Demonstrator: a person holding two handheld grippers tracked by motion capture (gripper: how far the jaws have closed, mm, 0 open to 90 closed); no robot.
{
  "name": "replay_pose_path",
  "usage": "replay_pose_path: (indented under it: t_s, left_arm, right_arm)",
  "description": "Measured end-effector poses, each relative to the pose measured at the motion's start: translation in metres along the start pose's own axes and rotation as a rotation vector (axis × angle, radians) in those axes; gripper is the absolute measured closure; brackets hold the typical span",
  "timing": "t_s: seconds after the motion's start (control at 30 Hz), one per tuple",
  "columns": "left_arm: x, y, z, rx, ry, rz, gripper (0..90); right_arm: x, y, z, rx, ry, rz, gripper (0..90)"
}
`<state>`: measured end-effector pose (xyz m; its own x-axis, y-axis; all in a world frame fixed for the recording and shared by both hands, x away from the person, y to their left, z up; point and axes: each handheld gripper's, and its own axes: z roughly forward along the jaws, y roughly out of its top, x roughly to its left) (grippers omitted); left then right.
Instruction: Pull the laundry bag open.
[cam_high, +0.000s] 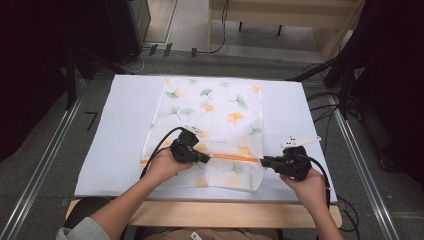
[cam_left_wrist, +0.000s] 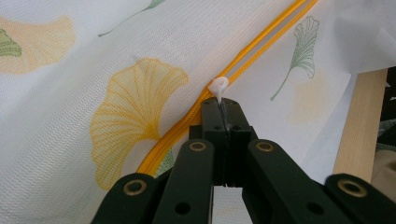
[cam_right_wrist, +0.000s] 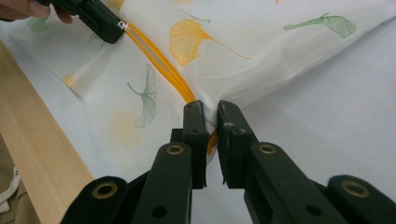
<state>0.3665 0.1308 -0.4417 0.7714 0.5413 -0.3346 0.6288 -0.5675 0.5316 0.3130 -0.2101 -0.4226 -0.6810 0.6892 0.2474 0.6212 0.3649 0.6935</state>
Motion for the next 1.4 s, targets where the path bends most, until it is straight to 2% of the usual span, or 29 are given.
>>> replay_pose_path:
  t_s: [0.3,0.47,0.67,0.73,1.4]
  left_arm:
    - [0.003,-0.003,0.000,0.016,0.003,-0.001,90.0]
    - [0.012,-0.010,-0.009,0.021,0.016,-0.021,90.0]
    - [0.026,-0.028,-0.027,0.032,0.039,-0.058,90.0]
    - [0.030,-0.035,-0.035,0.012,0.037,-0.071,90.0]
    - [0.029,-0.036,-0.036,0.003,0.026,-0.062,90.0]
  right_arm:
    - [-0.001,0.000,0.000,0.004,-0.005,-0.005,84.6]
    - [-0.003,-0.002,0.000,0.008,-0.015,0.003,84.6]
    - [-0.005,-0.002,0.000,0.019,-0.015,0.010,84.4]
    - [-0.004,-0.002,0.001,0.022,-0.014,0.008,84.5]
    - [-0.004,-0.003,0.003,0.031,-0.017,0.012,84.4]
